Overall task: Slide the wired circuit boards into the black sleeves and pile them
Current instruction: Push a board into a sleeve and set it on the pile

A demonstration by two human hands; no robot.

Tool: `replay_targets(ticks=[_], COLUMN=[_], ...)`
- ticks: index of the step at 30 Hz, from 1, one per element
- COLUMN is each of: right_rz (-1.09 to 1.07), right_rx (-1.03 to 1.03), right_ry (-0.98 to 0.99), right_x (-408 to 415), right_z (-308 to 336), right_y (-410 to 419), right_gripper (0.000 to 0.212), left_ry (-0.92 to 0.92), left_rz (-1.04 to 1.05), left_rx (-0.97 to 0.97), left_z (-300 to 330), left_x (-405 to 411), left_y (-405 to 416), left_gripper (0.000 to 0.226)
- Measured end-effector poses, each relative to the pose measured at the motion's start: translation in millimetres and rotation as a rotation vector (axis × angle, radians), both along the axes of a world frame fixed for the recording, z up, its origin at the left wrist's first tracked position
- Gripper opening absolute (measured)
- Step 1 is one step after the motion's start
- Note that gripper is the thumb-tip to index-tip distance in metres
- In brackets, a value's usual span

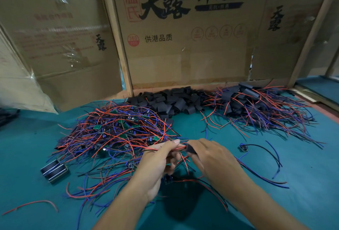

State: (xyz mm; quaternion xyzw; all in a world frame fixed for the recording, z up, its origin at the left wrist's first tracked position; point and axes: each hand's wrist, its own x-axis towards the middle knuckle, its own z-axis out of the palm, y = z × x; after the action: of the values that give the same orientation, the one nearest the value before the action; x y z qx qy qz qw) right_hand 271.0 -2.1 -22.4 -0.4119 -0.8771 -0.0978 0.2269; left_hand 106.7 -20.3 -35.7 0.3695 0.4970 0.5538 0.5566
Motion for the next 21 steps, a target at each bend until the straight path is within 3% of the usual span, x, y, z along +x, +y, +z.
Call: replay_targets(ticks=[3, 5, 8, 12, 15, 18, 21], right_rz=[-0.049, -0.117, -0.243, -0.445, -0.696, -0.548, -0.295], right_rx=[0.035, 0.011, -0.066, 0.113, 0.175, 0.013, -0.204], right_ry=[0.030, -0.142, -0.335, -0.466, -0.449, -0.394, -0.247], right_x=[1, 3, 20, 57, 74, 52, 1], right_z=[6, 13, 33, 55, 65, 56, 26], right_y=[9, 29, 78, 156, 201, 220, 219], right_gripper=[0.018, 0.022, 0.035, 0.033, 0.039, 0.033, 0.029], left_ry=[0.028, 0.113, 0.338, 0.514, 0.792, 1.168, 1.374], left_rz=[-0.017, -0.025, 0.032, 0.130, 0.234, 0.314, 0.361], left_rx=[0.016, 0.045, 0.056, 0.191, 0.365, 0.485, 0.496], left_z=[0, -1, -3, -2, -1, 0, 1], left_x=[-2, -8, -23, -32, -37, -40, -41], left_y=[1, 3, 6, 8, 6, 5, 5], left_gripper=[0.019, 0.021, 0.025, 0.030, 0.034, 0.031, 0.032])
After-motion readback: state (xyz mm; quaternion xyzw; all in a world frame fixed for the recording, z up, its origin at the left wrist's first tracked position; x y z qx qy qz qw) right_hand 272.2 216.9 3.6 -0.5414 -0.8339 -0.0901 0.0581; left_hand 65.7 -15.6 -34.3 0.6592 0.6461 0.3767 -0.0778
